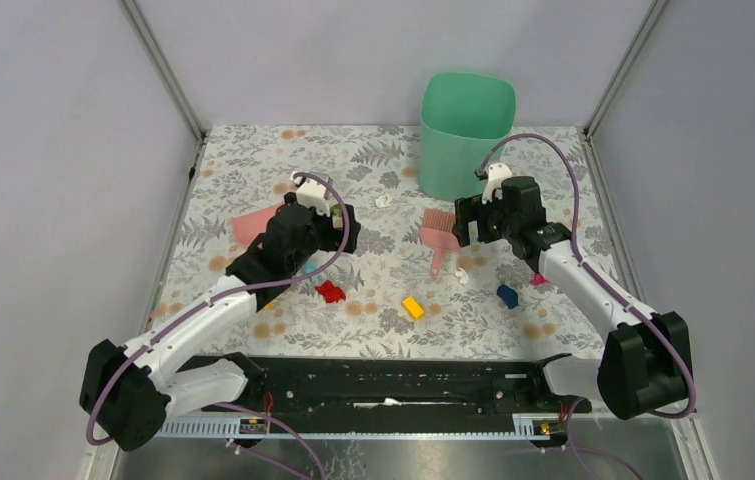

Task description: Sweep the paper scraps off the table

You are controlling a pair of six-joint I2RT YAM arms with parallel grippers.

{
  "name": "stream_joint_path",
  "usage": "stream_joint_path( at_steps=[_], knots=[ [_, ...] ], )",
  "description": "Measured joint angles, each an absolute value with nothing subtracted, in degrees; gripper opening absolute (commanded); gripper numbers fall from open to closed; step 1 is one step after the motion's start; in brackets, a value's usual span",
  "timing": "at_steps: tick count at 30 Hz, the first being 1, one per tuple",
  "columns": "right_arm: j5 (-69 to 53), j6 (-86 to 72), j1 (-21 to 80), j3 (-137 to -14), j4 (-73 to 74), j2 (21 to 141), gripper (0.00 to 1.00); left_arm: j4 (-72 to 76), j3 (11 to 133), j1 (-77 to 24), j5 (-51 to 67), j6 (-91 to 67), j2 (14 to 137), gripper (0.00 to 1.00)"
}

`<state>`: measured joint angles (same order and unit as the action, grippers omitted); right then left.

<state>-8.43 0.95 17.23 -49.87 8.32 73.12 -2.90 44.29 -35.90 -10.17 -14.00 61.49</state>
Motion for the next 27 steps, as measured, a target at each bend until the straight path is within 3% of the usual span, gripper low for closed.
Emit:
stream_joint_path(
  at_steps=[13,22,27],
  knots=[
    [-20.32,11.22,15.92,-48.45,8.88,71.35,1.00,-4.97,45.12,-35.90,-9.85,-13.91,67.68,0.99],
    [-21.65,11.55,15.11,-48.45,9.74,71.40,1.00,-7.42,47.62,-35.90,-8.67,-16.14,68.36,0.98],
    [-19.66,10.35,12.73,-48.47,9.65,71.40,1.00,-6.48,48.58,-35.90,-7.40,-18.94,67.66,0.89]
  ],
)
